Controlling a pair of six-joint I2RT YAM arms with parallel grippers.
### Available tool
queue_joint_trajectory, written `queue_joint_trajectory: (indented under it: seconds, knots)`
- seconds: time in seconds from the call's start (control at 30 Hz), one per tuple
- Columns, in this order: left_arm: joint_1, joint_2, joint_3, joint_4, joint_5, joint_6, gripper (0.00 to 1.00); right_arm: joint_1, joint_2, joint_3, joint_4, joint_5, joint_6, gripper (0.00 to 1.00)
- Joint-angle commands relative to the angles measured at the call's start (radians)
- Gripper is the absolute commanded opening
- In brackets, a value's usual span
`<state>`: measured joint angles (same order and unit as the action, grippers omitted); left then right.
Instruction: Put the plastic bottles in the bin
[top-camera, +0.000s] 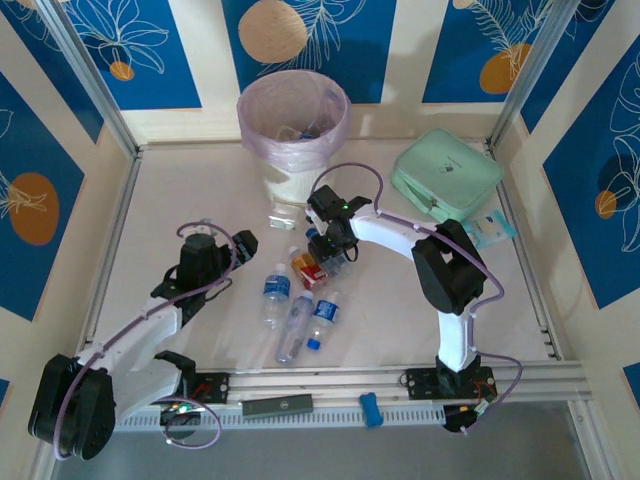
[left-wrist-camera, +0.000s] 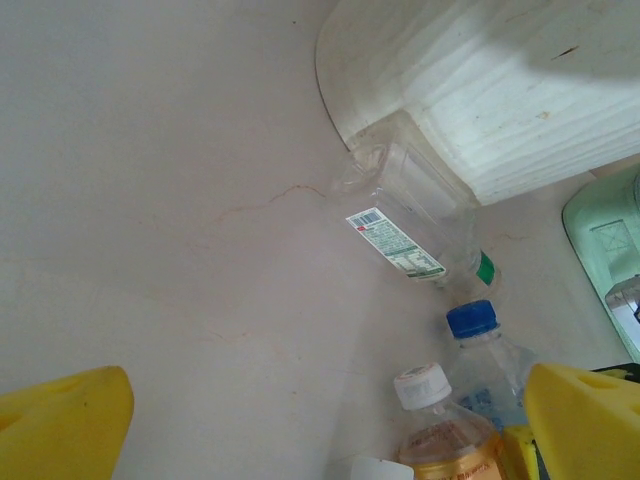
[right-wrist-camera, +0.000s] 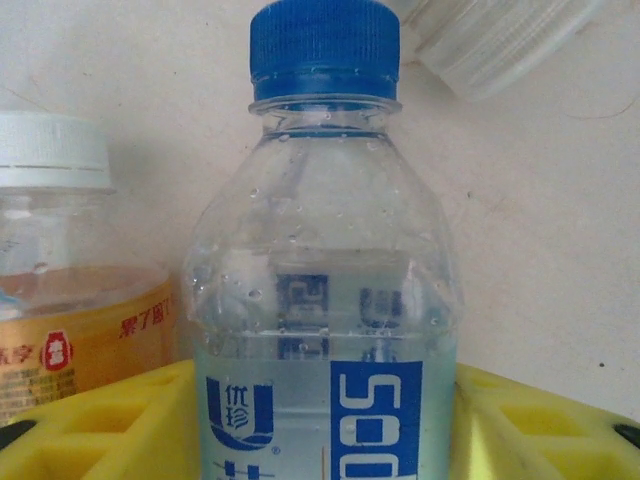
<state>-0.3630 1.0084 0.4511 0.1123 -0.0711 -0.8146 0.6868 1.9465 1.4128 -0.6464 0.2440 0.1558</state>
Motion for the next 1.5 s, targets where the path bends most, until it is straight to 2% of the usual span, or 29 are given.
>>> queue_joint_trajectory:
  seconds: [0.0,0.3,0.53,0.67,0.73,0.9,1.0,1.47]
  knots:
    - [-0.005,-0.016,-0.012,-0.011,0.003,-0.008,1.0,-0.01,-0.01,-0.038,-0.017,0.015,-0.007,0.58]
    - [-0.005,-0.012,-0.012,-0.007,0.005,-0.01,1.0,-0.056,-0.034,-0.087,-0.029,0.07,0.03,0.59]
    - [-0.007,-0.005,-0.007,-0.005,0.01,-0.014,1.0,-0.049,-0.007,-0.092,-0.025,0.081,0.034,0.73]
    - [-0.007,-0.002,-0.003,-0.006,0.009,-0.013,1.0,-0.049,-0.003,-0.091,-0.017,0.083,0.032,0.74]
    - [-0.007,-0.001,0.0,-0.008,0.008,-0.013,1.0,-0.049,-0.004,-0.09,-0.015,0.08,0.032,0.72]
    - [-0.008,0.011,0.01,-0.004,0.01,-0.01,1.0,-0.049,-0.022,-0.092,-0.01,0.082,0.027,0.59]
    - [-0.008,0.023,0.013,0.005,0.013,-0.007,1.0,-0.053,-0.054,-0.103,-0.002,0.083,0.027,0.54]
    - [-0.007,0.061,-0.015,0.059,0.016,0.025,1.0,-0.159,-0.348,-0.102,0.055,0.04,0.116,0.5]
